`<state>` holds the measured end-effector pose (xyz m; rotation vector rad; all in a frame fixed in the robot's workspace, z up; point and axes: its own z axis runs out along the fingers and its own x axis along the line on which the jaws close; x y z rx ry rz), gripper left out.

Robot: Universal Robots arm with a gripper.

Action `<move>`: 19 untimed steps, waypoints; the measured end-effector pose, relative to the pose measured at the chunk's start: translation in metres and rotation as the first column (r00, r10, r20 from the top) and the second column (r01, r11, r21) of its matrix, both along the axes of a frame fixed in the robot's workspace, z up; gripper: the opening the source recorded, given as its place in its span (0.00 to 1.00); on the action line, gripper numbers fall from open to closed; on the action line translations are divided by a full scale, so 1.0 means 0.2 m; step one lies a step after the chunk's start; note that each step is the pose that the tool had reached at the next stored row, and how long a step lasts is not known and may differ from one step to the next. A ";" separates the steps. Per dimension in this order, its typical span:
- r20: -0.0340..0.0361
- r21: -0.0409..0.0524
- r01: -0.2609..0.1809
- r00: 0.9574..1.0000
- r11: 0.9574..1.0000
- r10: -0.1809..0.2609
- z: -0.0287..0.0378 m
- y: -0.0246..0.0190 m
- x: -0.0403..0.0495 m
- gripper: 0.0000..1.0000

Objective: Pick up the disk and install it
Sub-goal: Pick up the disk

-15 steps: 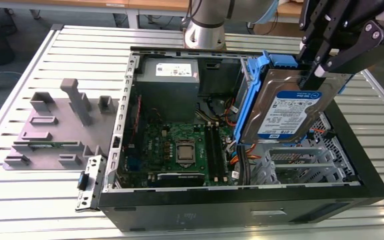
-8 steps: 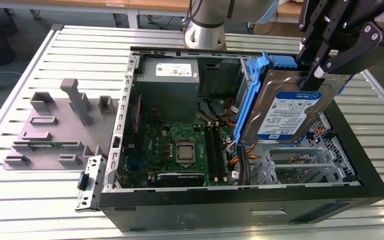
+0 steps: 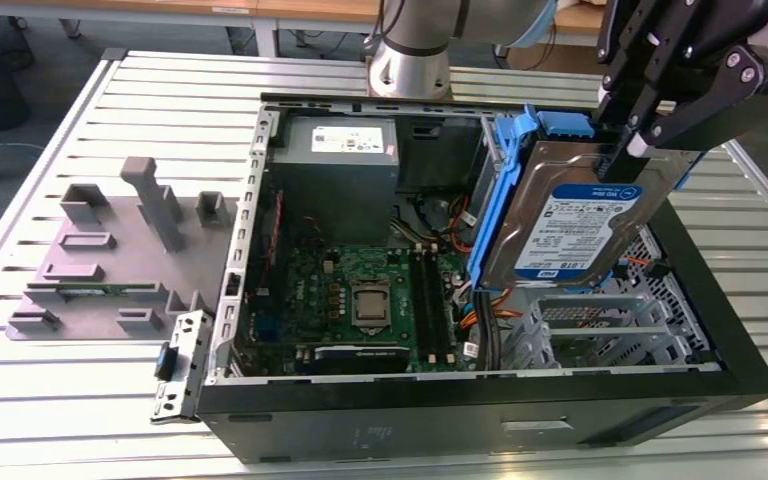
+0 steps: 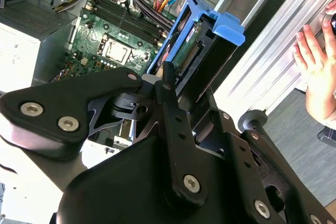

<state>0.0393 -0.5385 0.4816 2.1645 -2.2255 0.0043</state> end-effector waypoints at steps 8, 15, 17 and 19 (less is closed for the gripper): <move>0.000 0.000 0.000 1.000 1.000 0.000 -0.001 0.000 0.018 0.35; 0.000 0.000 0.000 1.000 1.000 0.000 -0.005 -0.010 0.047 0.35; 0.000 0.000 0.000 1.000 1.000 0.000 -0.006 -0.016 0.053 0.35; 0.000 0.000 0.000 1.000 1.000 0.000 -0.007 -0.019 0.056 0.35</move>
